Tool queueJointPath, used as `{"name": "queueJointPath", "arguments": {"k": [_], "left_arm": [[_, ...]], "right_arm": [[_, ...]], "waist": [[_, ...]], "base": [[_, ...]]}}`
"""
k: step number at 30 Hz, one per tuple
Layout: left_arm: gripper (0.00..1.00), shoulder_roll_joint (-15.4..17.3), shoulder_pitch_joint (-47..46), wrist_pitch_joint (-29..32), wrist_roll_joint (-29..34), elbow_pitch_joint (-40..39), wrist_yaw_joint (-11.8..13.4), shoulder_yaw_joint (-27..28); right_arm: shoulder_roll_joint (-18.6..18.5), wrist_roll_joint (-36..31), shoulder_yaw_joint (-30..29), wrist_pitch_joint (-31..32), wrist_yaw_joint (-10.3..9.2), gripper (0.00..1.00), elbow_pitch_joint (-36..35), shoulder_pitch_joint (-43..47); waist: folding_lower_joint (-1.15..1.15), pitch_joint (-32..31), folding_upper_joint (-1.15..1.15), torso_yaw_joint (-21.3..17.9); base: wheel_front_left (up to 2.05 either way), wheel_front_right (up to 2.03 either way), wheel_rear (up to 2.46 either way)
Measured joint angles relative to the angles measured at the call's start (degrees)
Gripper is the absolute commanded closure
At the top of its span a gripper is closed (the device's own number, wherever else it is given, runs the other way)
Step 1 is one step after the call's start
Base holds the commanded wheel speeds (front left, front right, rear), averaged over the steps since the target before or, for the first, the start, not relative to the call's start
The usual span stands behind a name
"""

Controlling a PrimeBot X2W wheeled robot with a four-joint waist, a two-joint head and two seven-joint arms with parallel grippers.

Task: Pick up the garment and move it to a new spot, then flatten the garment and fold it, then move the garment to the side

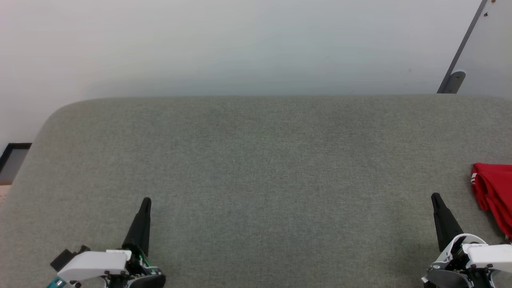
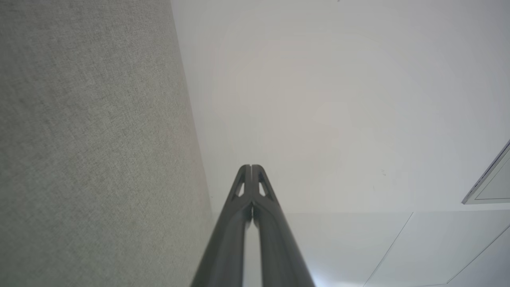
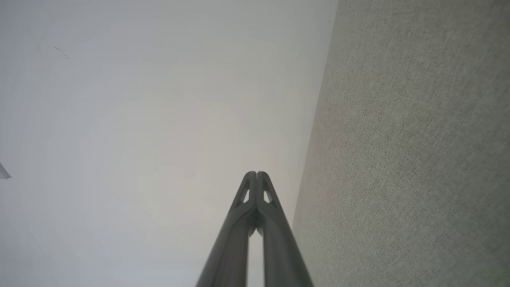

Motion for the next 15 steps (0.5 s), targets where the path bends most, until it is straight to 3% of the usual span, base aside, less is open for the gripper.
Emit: {"name": "queueJointPath", "arguments": {"k": [15], "left_arm": [[1.00, -0.10, -0.01, 0.02, 0.09, 0.01, 0.00, 0.14]], "right_arm": [[0.01, -0.01, -0.04, 0.08, 0.00, 1.00, 0.00, 0.00]], "waist": [[0.00, 0.00, 0.00, 0.00]], "base": [[0.00, 0.00, 0.00]]}}
